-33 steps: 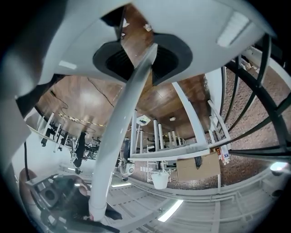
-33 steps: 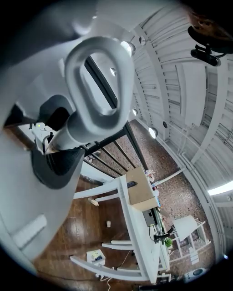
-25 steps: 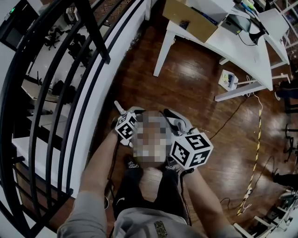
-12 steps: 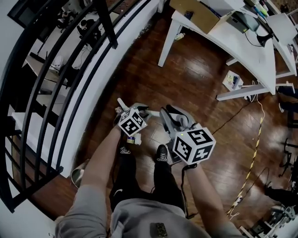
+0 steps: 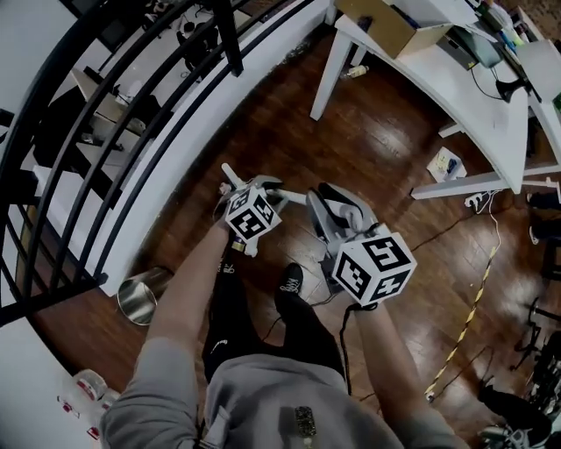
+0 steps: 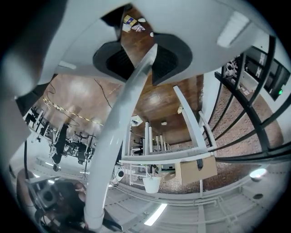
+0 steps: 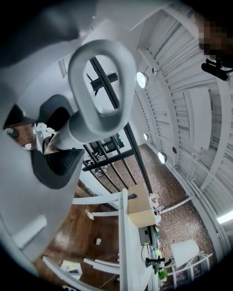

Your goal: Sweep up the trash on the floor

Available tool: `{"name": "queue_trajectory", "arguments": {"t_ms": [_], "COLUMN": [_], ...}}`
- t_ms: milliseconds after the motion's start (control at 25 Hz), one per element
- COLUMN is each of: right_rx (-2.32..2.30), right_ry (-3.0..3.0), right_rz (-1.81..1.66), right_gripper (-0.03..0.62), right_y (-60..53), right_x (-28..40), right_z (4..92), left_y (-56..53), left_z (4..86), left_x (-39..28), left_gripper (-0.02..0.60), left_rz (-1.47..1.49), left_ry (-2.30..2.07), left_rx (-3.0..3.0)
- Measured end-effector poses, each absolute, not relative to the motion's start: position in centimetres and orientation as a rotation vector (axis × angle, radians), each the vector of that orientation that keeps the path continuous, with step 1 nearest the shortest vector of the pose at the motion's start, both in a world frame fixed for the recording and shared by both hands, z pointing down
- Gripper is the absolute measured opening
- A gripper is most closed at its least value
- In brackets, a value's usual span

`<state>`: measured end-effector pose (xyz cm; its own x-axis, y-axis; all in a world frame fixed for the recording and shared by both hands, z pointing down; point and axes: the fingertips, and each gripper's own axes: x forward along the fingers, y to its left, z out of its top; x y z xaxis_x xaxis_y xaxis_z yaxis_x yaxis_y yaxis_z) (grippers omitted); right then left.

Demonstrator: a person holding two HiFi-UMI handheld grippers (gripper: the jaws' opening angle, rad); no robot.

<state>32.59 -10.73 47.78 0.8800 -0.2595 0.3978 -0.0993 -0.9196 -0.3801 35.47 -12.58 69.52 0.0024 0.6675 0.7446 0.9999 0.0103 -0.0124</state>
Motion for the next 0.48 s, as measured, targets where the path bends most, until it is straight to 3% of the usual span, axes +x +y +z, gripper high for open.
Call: {"name": "queue_trajectory", "arguments": {"t_ms": [200, 480], "right_rx": [-2.712, -2.696], "right_ry": [0.282, 0.113], "right_rz": [-0.606, -0.662], "right_gripper": [0.084, 0.084], "right_y": [-9.7, -9.6], "right_x": [28.7, 20.6], "right_z": [44.0, 43.7], "left_y": [-11.4, -10.6], "left_z": [65.5, 65.8], "left_x": [32.2, 22.0], "left_gripper": [0.126, 0.121], "left_rz": [-0.703, -0.719], "left_ry": [-1.727, -1.890], "left_rx": [-1.731, -1.572]}}
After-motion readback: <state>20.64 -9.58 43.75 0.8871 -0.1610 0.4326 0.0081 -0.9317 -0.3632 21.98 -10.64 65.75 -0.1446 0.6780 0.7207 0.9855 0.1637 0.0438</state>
